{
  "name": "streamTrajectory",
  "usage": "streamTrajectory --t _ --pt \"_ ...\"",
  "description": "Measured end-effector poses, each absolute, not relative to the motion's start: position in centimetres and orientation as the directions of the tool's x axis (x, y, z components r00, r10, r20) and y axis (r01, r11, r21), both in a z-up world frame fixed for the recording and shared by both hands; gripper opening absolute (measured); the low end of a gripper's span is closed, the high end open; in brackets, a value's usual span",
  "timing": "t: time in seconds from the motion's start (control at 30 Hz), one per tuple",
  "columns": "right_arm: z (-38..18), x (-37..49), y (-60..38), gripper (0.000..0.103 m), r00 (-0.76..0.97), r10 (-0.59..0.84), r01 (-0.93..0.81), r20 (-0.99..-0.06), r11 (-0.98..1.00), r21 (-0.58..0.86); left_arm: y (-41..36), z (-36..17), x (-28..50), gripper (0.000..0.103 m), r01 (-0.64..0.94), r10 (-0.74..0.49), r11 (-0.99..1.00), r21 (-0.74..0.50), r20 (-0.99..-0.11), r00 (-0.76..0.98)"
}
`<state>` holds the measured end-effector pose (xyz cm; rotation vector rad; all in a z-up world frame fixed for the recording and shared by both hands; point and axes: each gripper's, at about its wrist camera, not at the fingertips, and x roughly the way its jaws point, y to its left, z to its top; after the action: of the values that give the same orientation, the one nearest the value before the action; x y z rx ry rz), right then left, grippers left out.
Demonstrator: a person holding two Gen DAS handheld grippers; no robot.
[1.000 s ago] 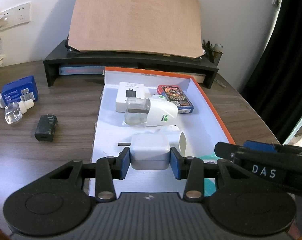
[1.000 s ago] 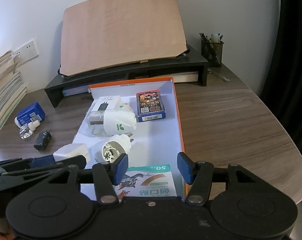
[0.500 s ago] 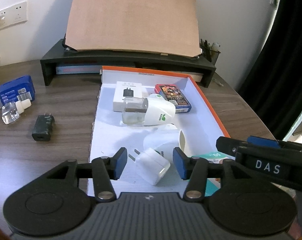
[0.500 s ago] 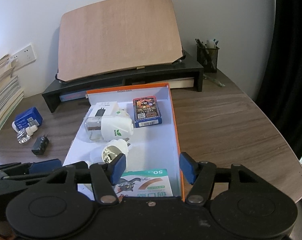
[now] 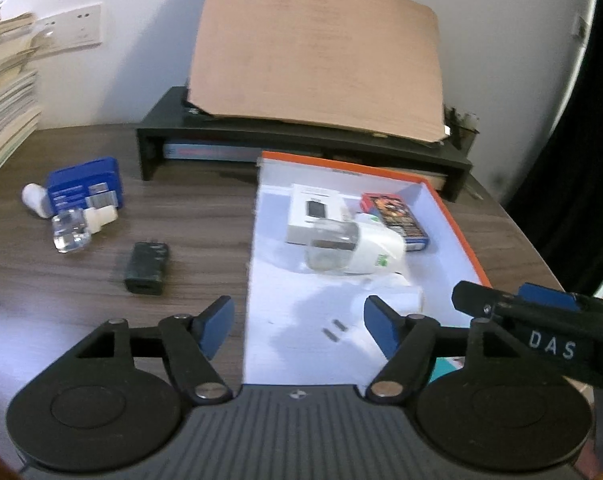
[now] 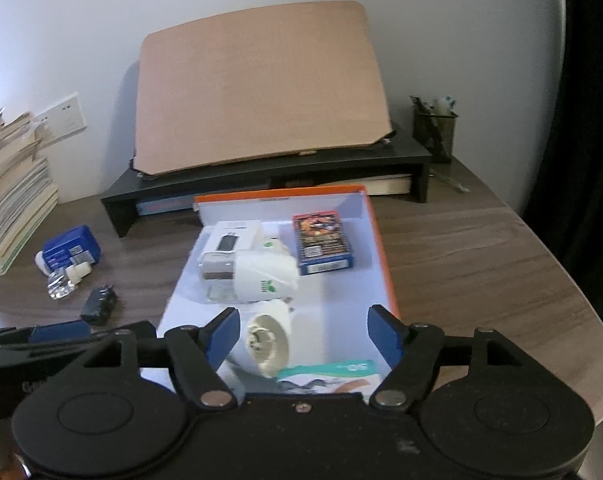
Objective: Organize rigid objects
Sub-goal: 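Move the left tool to the white pill bottle while the right tool approaches the black charger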
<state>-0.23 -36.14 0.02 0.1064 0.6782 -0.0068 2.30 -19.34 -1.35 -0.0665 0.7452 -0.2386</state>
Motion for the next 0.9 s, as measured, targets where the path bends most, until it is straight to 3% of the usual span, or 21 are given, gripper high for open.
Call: streamTrajectory --t 0.9 --pt "-1.0 2.4 -22.5 0.089 0.699 0.189 -0.146 -0.690 0.982 0.122 -5.4 -0.9 3.6 0.084 -0.042 -0.067 0.990 -0.137 -0.701 0.710"
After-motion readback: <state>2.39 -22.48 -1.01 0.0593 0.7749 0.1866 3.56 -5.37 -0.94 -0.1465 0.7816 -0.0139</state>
